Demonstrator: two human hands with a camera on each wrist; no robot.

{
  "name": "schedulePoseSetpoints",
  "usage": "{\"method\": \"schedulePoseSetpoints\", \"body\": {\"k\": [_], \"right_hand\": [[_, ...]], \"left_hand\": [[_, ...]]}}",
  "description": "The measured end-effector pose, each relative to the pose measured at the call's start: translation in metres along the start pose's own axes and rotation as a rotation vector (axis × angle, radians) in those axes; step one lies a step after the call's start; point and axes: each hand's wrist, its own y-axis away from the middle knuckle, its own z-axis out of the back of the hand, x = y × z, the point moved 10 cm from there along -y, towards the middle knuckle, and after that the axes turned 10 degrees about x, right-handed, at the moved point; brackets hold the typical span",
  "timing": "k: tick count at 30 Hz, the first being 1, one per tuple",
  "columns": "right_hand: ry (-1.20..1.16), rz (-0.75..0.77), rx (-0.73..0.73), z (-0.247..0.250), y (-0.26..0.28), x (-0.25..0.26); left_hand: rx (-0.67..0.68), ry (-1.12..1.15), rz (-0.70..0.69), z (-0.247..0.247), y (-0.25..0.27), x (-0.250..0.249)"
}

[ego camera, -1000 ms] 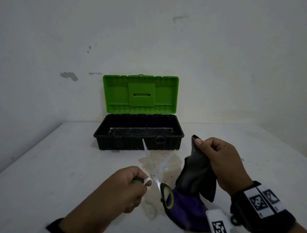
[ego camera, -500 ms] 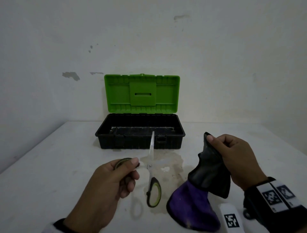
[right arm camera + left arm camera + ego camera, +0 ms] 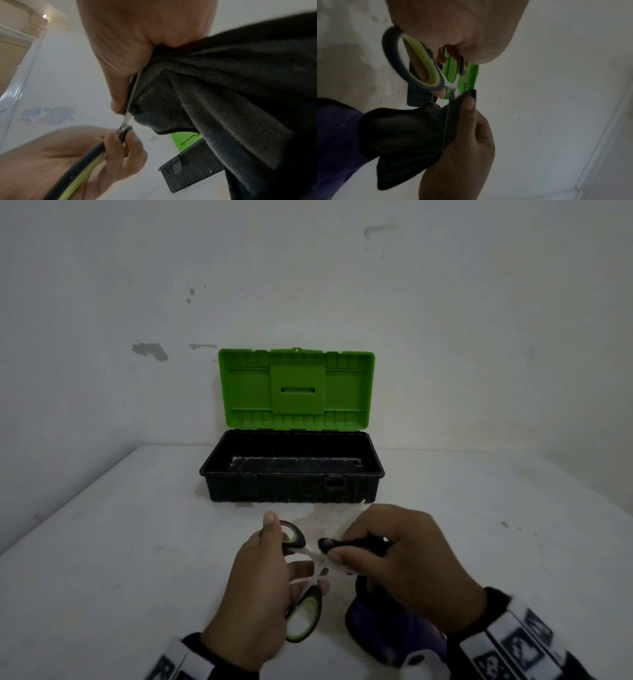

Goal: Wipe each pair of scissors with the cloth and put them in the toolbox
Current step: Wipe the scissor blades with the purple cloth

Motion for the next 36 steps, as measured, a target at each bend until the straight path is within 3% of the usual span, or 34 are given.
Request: {"method": "schedulePoseSetpoints", "body": {"k": [5,9,13,19,24,29,36], "right_hand": [[0.02,0.008,-0.017,-0.002,0.001,0.005],[0.021,0.019,-0.007,-0.002,0.002,0.01],[0.051,0.023,-0.002,-0.006,0.003,0.011],[0.077,0.019,-0.168,0.002,0.004,0.016],[-0.029,-0.02,-0.317,0.008,0.003,0.003],[-0.127,-0.16,-0.428,0.004,0.01,-0.01],[-0.112,-0.134,-0.408,0.001,0.009,-0.006]], "left_hand": [[0.036,0.007,-0.023,0.002,-0.004,-0.003],[0.102,-0.062,-0.138,0.002,-0.004,-0.011],[0.048,-0.149,-0.303,0.003,0.003,-0.022],[-0.093,-0.398,-0.533,0.0,0.011,-0.045],[-0.046,-0.463,-0.672,-0.016,0.013,-0.064],[0.015,-0.449,-0.717,-0.023,0.013,-0.071],[0.063,-0.444,-0.685,-0.023,0.015,-0.068]]}}
